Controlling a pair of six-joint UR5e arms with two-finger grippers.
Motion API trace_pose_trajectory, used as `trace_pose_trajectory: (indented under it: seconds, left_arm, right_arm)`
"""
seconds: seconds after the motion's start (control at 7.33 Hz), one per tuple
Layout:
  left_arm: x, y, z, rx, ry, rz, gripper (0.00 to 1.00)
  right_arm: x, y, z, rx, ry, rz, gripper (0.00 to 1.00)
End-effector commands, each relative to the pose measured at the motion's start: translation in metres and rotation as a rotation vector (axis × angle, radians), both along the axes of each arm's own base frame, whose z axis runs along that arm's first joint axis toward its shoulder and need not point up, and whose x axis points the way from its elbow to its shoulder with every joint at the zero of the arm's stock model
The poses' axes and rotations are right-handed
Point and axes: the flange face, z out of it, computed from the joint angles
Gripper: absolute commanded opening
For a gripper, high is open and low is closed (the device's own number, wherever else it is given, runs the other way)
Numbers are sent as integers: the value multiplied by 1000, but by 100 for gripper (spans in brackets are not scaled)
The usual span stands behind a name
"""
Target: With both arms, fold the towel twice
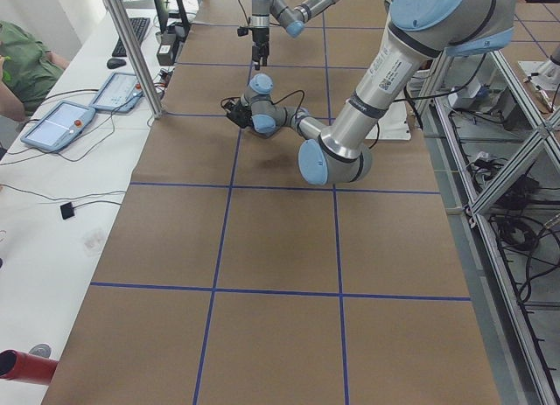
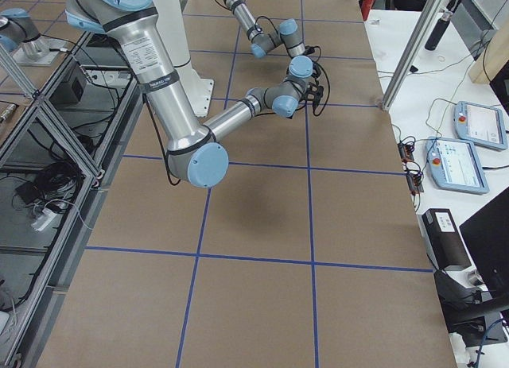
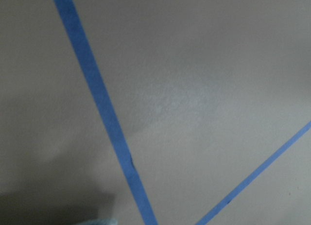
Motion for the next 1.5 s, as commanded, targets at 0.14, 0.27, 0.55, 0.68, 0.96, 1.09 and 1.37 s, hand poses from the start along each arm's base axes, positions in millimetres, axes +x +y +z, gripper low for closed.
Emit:
trace_pose_trajectory:
  seconds: [0.14,0.27,0.55,0.68,0.96,1.09,1.37]
  left_arm:
    - [-16,-17,-23,72,-9,33,100]
    - [-54,-46,-24,68,-1,72,100]
    - [-161,-82,18,191,-72,149,100]
    - [-201,-76,51,278,-153,169,100]
    - [-297,-73,128,480,-379,306,100]
    - [-356,-81,143,540,-472,398,100]
    - [-436,-77,176,618,-693,614,100]
  right_arm:
    - [12,-11,-4,18,-2,17,100]
    - [26,-22,-6,28,1,39,100]
    - [63,-46,10,106,31,56,100]
    - [83,-61,31,124,61,58,100]
    - [140,-89,59,141,214,3,100]
    - [175,-95,63,175,281,-54,100]
    - [251,-89,95,208,394,-171,100]
